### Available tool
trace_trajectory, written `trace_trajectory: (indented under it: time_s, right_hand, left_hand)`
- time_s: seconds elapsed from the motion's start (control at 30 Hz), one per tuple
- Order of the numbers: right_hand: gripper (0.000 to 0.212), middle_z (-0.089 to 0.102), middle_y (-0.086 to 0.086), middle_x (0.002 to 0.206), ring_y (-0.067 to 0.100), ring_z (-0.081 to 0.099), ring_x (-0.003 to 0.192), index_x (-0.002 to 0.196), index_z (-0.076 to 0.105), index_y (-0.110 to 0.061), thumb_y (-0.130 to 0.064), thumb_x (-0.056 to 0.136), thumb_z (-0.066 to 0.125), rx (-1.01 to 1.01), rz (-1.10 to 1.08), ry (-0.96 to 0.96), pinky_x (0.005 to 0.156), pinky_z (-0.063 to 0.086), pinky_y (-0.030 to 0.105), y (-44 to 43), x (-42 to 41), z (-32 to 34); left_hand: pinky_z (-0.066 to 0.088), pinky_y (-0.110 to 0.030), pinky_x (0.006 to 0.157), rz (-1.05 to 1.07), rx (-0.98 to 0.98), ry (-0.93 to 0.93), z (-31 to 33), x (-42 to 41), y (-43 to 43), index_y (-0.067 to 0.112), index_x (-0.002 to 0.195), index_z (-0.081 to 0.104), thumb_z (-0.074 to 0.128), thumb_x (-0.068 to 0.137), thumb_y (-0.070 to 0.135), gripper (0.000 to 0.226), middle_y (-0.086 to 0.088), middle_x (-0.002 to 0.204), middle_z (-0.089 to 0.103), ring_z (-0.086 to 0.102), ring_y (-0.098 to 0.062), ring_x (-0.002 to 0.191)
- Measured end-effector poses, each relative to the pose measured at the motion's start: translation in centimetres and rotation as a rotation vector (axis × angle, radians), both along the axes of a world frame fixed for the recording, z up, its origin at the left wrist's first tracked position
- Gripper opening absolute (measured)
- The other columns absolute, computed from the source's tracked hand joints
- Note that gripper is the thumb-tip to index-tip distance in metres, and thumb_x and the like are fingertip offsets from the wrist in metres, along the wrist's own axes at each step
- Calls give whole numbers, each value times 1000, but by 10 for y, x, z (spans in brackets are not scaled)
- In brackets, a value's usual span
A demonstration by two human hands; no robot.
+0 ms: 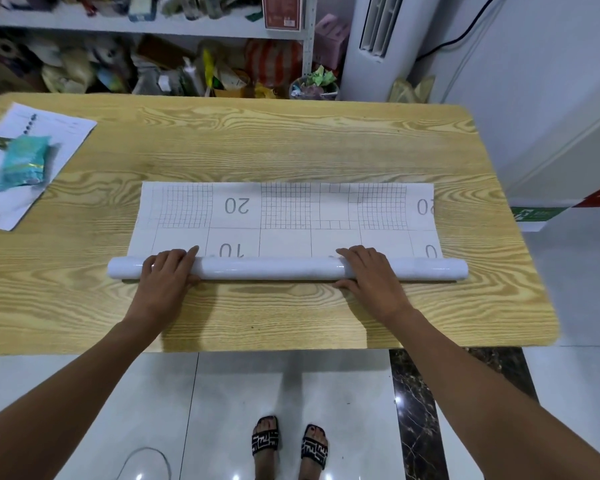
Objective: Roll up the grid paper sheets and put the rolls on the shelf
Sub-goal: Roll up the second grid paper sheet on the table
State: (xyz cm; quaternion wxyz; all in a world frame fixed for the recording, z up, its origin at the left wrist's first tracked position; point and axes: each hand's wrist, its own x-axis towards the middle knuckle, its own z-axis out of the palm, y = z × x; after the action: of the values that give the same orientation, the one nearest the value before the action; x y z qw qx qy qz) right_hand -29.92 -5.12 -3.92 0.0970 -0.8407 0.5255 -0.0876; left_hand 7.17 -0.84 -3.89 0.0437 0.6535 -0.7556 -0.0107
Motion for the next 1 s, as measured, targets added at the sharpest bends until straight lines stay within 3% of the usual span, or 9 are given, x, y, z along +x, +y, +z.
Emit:
trace_trajectory:
  time_s: [0.1, 0.2, 0.33, 0.4, 0.47, 0.53, 0.73, 0.9, 1.0]
  right_hand:
    - [44, 56, 7, 110, 22, 52, 93, 115, 54, -8, -30, 81, 70, 0, -2, -90, 88, 34, 29, -4, -2, -3]
    - [39, 55, 5, 109, 20, 53, 88, 111, 56, -9, -38, 87, 50, 25, 4, -96, 87, 30, 26, -9, -2, -2]
    - [42, 59, 8, 109, 25, 55, 90, 109, 59, -7, -39, 88, 39, -46, 10, -82, 86, 39, 33, -12, -1, -3]
    - [40, 60, 8, 107, 27, 54, 90, 107, 60, -8, -35, 87, 39, -85, 17, -40, 82, 46, 38, -13, 0, -4]
    - [39, 61, 8, 104, 28, 55, 87, 106, 61, -8, -33, 88, 37, -96, 16, 6, 77, 50, 39, -16, 0, -3]
    - [41, 61, 7, 101, 28, 56, 85, 105, 62, -9, -34, 89, 34, -95, 10, 41, 76, 50, 38, -18, 0, -1]
    - [57, 59, 2, 105, 22, 52, 87, 121, 54, -13, -53, 94, 23, -51, 14, 30, 81, 36, 31, -16, 0, -1]
    - [46, 57, -1, 100, 20, 52, 85, 108, 53, -15, -50, 79, 63, -62, 24, -36, 81, 32, 28, -19, 0, -7]
    - [41, 58, -1, 98, 20, 52, 84, 103, 55, -15, -48, 79, 62, -92, 22, -55, 80, 33, 28, -23, 0, -9]
  left_hand:
    - [40, -53, 85, -5, -20, 33, -3, 0, -1, 3, 126, 43, 61, 82, 8, 47, -20, 105, 57, 52, -38, 96]
    - [39, -52, 87, 10, -21, 54, -4, -1, -3, 5, 123, 41, 39, 87, 29, 44, -19, 106, 58, 55, -39, 97]
    - [34, -50, 86, 44, 19, 46, -4, -5, -4, 8, 119, 46, 21, 84, 66, 72, -21, 114, 53, 53, -39, 97]
    - [37, -54, 84, 47, 34, 67, -2, -8, -5, 10, 117, 44, 38, 78, 60, 64, -24, 114, 51, 53, -42, 95]
    - [40, -57, 82, 49, 12, 86, 0, -11, -9, 11, 113, 43, 63, 72, 41, 55, -25, 108, 52, 54, -45, 90]
    - [40, -57, 78, 50, 12, 96, 2, -13, -12, 10, 109, 45, 83, 60, 18, 62, -24, 101, 52, 53, -44, 85]
    - [38, -50, 77, 26, 3, 48, 1, -10, -19, 9, 102, 51, 85, 55, 14, 58, -16, 93, 55, 50, -36, 81]
    - [36, -50, 82, 35, -22, 14, 1, -10, -21, 8, 106, 51, 84, 58, 15, 58, -15, 94, 59, 48, -32, 90]
    - [38, -51, 81, 46, -7, 2, 2, -12, -21, 7, 105, 52, 82, 61, 15, 54, -15, 94, 61, 56, -37, 88]
